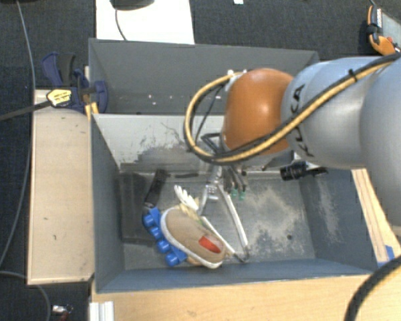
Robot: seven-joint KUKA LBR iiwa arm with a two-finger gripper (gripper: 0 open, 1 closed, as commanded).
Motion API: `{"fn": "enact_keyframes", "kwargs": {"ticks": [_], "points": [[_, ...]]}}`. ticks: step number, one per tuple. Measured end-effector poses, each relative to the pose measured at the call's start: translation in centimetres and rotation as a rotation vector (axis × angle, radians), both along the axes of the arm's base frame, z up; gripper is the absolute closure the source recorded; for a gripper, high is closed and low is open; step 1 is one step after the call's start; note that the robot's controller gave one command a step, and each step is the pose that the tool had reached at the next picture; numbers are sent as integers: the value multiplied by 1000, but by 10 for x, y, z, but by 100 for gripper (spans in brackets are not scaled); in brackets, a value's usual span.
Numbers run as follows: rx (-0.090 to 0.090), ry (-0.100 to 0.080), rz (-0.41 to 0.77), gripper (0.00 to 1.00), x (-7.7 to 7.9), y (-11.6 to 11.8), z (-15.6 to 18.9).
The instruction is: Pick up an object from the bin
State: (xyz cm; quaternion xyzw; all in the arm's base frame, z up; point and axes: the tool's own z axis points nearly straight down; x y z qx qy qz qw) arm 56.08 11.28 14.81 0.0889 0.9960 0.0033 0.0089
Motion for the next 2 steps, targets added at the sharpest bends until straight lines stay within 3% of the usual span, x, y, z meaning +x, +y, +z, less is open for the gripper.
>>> {"fn": "enact_keyframes", "kwargs": {"ticks": [1,2], "points": [[-4,21,45,0,28,35,-47],[7,-17,-89,0,-7,25,-73]]}}
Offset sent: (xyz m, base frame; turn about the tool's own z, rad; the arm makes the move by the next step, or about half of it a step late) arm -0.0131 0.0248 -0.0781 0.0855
